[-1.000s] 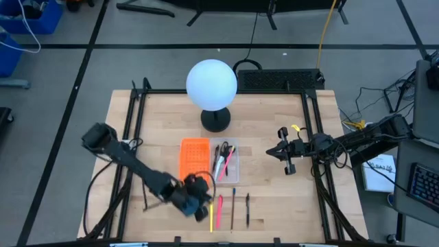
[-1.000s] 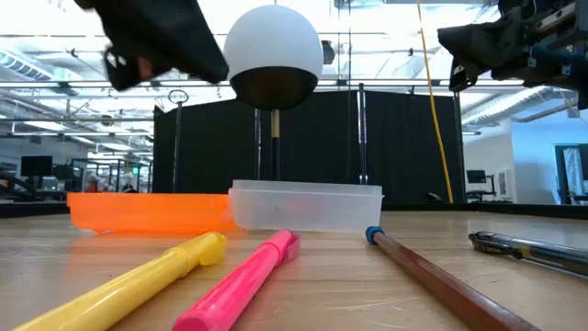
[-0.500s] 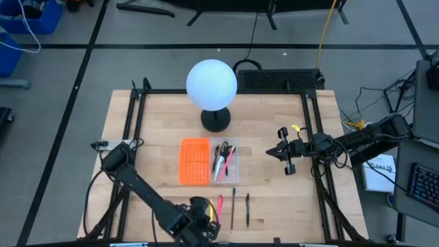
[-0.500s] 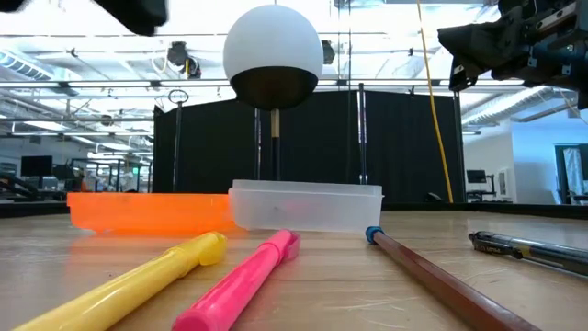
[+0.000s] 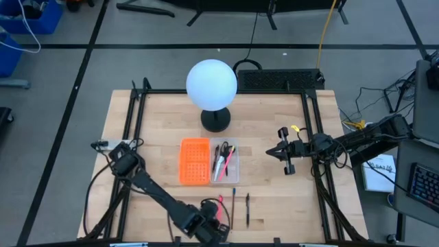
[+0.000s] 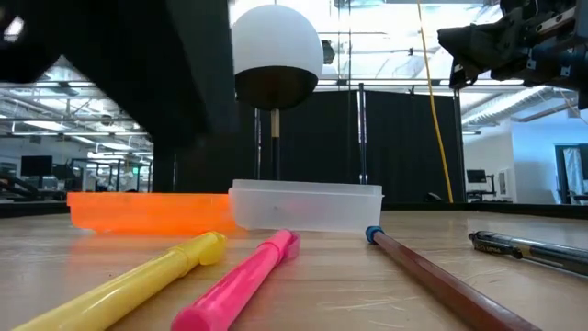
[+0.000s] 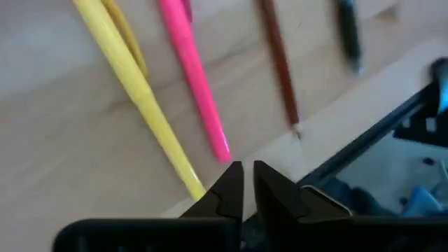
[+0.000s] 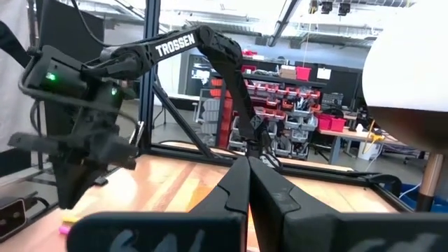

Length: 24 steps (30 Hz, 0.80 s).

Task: Pick & place school supplies into a supply box
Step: Put the yellow pen into the pencil box

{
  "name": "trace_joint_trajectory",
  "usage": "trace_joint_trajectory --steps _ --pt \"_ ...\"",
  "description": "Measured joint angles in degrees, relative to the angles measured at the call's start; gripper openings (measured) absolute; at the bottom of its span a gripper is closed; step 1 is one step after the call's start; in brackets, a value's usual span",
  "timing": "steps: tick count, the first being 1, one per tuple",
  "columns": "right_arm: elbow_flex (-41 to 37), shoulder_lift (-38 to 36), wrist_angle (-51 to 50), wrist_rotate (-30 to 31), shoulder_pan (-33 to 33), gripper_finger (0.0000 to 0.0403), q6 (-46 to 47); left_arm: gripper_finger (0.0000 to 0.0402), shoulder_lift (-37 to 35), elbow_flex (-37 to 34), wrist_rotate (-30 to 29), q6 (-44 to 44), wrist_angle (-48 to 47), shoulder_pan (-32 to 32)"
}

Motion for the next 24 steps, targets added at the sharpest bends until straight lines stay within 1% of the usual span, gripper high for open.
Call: trace_joint_trajectory --steps 3,9,13,17,21,24 --pt "0.0 0.0 0.5 0.0 0.0 0.0000 -0.3 0.0082 1.1 0.0 6.3 0.0 -0.2 1.6" --pt "0.0 0.0 0.9 0.0 0.0 0.0000 -0.4 0.0171 1.2 0.0 9.0 0.2 -3.5 3.9" --pt "0.0 0.0 0.9 0.0 0.0 0.0000 -0.5 0.0209 1.1 0.0 11.6 1.0 -4.6 5.1" --pt "0.0 0.0 0.2 0.1 0.0 0.0000 -0.5 0.0213 1.1 0.0 13.5 0.4 -9.7 5.7" --pt "0.0 0.0 -0.5 0.1 0.0 0.0000 -0.5 0.0197 1.1 0.0 14.4 -0.2 -14.0 5.9" --pt "0.0 0.0 -1.1 0.1 0.0 0.0000 -0.5 0.0184 1.1 0.0 13.6 0.1 -14.9 5.9"
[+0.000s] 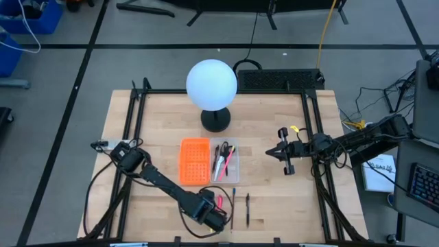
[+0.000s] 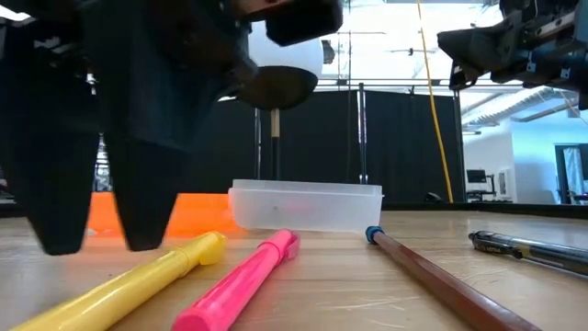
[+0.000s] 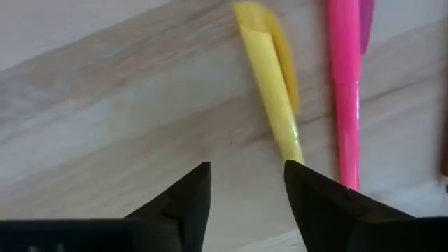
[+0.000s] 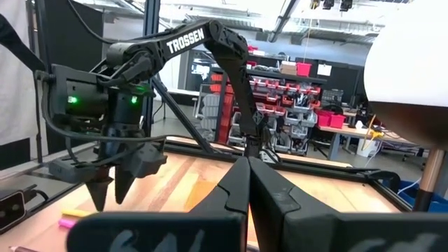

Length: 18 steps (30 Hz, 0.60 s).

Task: Pick & place school supplies into a supply box
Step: Put the yellow pen into the pencil box

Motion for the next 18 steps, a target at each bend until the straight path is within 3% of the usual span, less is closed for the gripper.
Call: trace_joint_trajectory --steps 10,18 --pt "0.0 0.0 -0.9 0.0 0.0 0.0000 -0.4 0.0177 0.0 0.0 -2.2 0.2 0.8 0.0" --pt "0.0 0.0 -1.2 0.2 0.0 0.0000 -0.8 0.0177 2.3 0.2 -0.1 0.0 3.0 0.3"
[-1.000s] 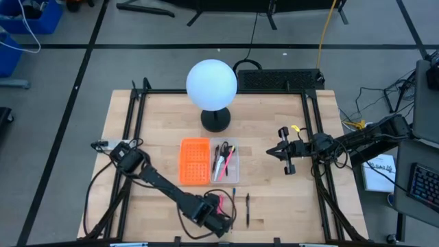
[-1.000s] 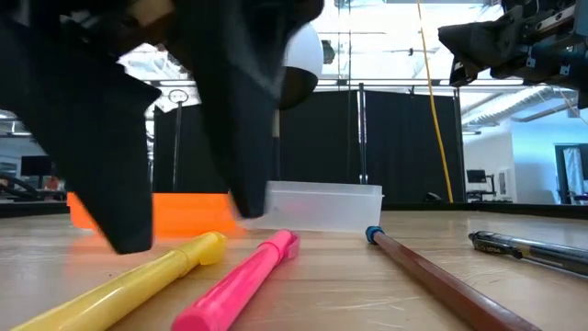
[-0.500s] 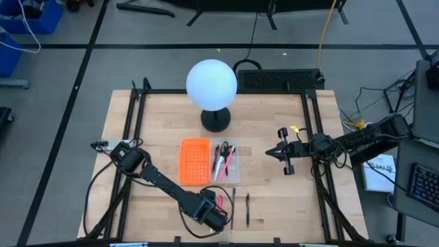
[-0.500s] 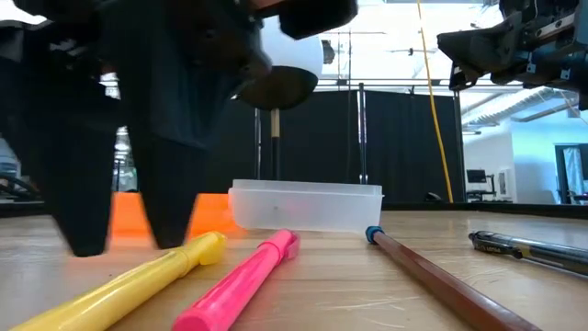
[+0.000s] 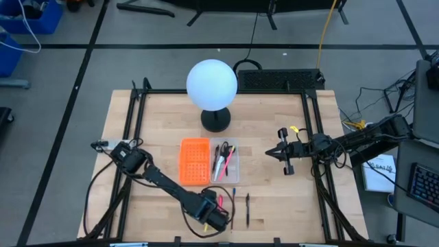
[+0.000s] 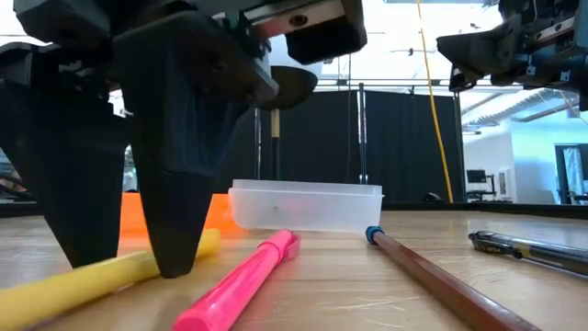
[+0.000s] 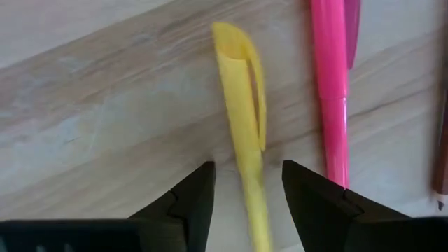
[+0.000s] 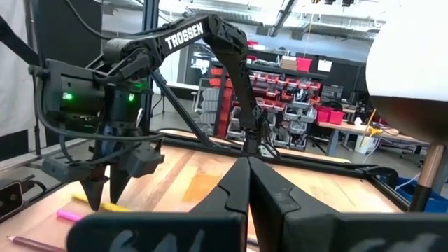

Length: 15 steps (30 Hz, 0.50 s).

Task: Pick & place school supplies into a supply box
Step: Put the yellow pen into the pencil box

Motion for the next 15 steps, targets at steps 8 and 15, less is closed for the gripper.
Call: trace_joint_trajectory --steps 8,15 --pt "0.0 0.0 -0.4 0.1 0.0 0.0000 -0.2 0.0167 1.1 0.0 0.5 -0.2 -1.2 0.0" --pt "0.0 0.0 -0.4 0.1 0.0 0.0000 -0.2 0.0066 1.3 -0.1 2.4 0.7 -1.7 0.0"
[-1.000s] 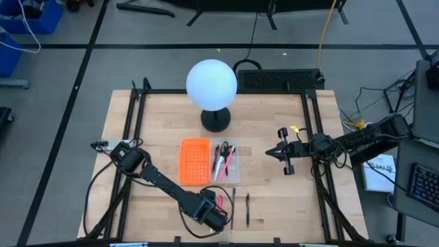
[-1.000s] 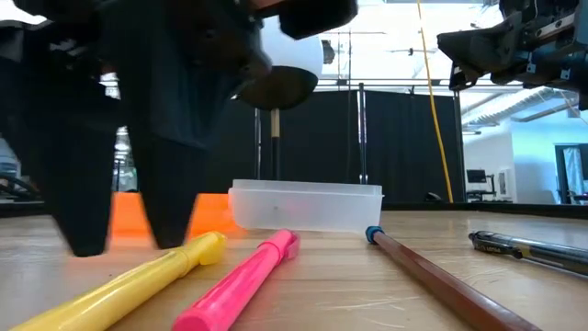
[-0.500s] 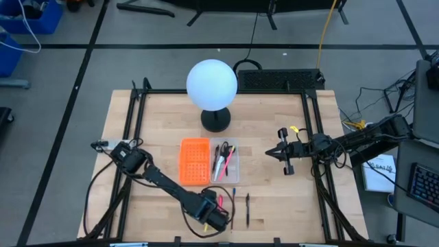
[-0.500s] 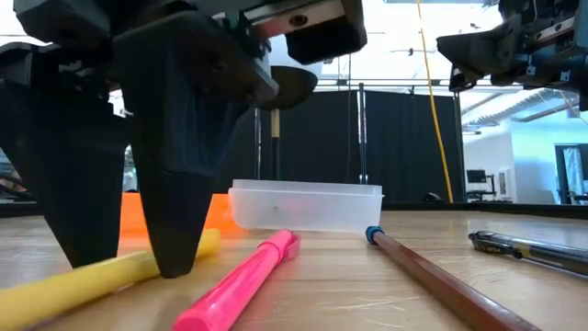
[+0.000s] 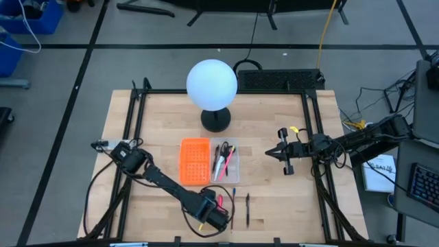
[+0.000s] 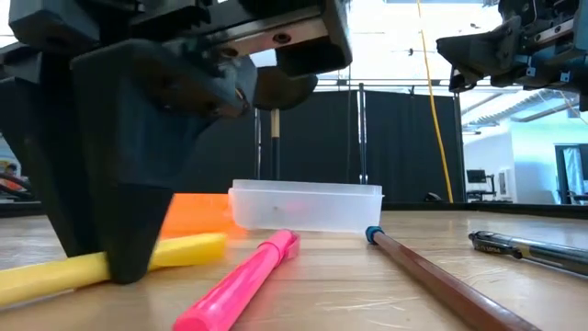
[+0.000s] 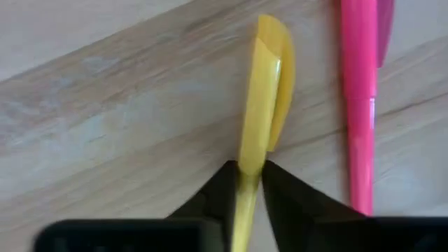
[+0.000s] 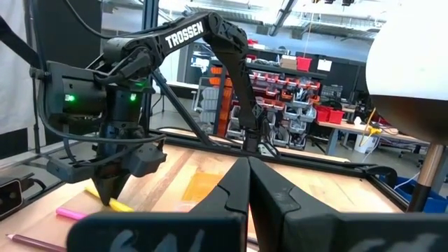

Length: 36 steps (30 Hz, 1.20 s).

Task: Pick & place school supplies into a supply box
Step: Put the yellow pen into the pencil box

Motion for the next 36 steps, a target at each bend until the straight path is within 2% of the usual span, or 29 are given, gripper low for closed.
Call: trace_joint_trajectory --steps 3,10,17,22,26,29,36 --pt "0.0 0.0 -0.1 0.0 0.0 0.0000 0.0 0.0025 0.0 0.0 1.2 2.3 1.1 0.1" --pt "0.0 0.0 -0.8 0.0 0.0 0.0000 0.0 0.0028 -1.0 0.0 -2.2 4.3 1.7 -0.1" --pt "0.0 0.0 -1.4 0.0 0.0 0.0000 0.0 0.0027 -5.4 -0.4 -11.1 4.8 0.0 0.0" --pt "0.0 0.0 -1.2 0.0 0.0 0.0000 0.0 0.0027 -10.0 -0.3 -15.1 5.8 -0.7 1.1" --pt "0.0 0.0 -1.2 0.0 0.0 0.0000 0.0 0.0027 -13.7 -0.2 -17.6 8.4 -1.0 5.4" --pt "0.0 0.0 -0.9 0.0 0.0 0.0000 0.0 0.0029 -14.8 -0.2 -13.9 11.9 -1.2 10.4" --pt "0.0 0.0 -0.9 0.0 0.0 0.0000 0.0 0.0031 -13.6 -0.2 -10.5 22.5 -4.1 21.8"
